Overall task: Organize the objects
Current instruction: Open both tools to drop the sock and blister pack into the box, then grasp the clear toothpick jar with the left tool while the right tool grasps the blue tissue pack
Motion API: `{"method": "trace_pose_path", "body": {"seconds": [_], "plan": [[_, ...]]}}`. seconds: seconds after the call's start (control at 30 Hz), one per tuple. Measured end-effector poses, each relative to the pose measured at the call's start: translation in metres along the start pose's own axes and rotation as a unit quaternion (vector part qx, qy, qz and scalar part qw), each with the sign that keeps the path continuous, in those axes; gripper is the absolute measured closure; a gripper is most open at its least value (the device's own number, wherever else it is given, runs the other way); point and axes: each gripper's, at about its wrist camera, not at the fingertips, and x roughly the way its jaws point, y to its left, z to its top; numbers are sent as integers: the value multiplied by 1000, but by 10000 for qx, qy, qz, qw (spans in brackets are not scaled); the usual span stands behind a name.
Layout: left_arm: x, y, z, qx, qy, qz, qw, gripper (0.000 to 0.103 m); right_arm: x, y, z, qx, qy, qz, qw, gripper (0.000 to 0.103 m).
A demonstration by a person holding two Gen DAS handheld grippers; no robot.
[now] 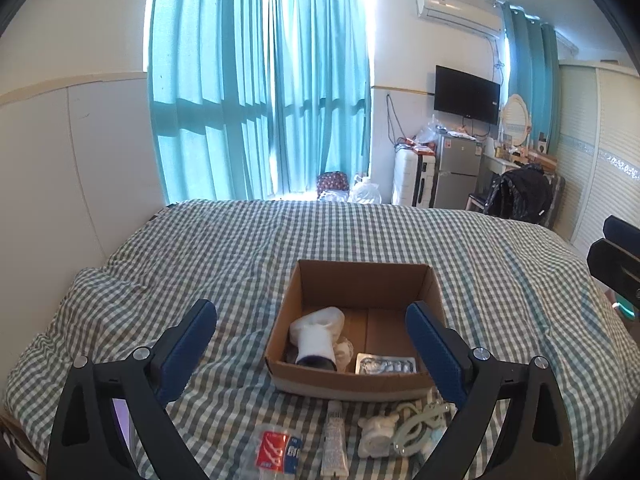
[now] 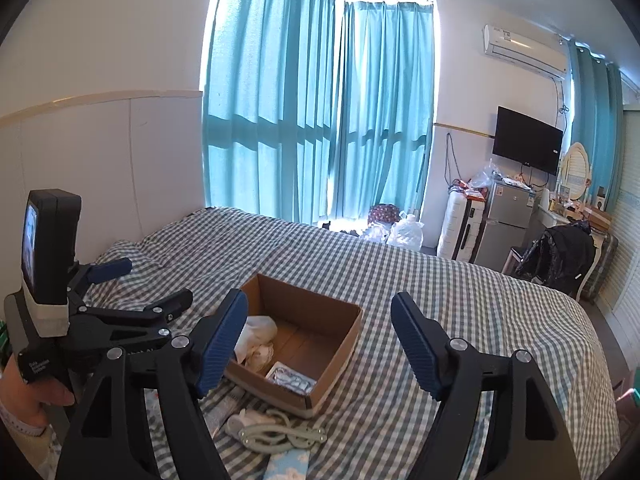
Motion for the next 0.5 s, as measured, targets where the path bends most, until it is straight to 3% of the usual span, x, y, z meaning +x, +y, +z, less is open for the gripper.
{"method": "trace_pose_path", "body": {"seconds": [0.1, 0.2, 0.5], "plan": [[-12, 1, -14, -38, -25, 143, 9999, 5, -9, 5, -12, 103, 71, -5, 9999, 28], [-20, 6, -28, -162, 75, 5, 9998, 5, -12, 8, -26, 394, 214, 53, 9990, 26], [-24, 13, -57, -277, 130, 56, 9995, 5, 0, 23, -67, 538, 586, -11, 9968, 21]]}}
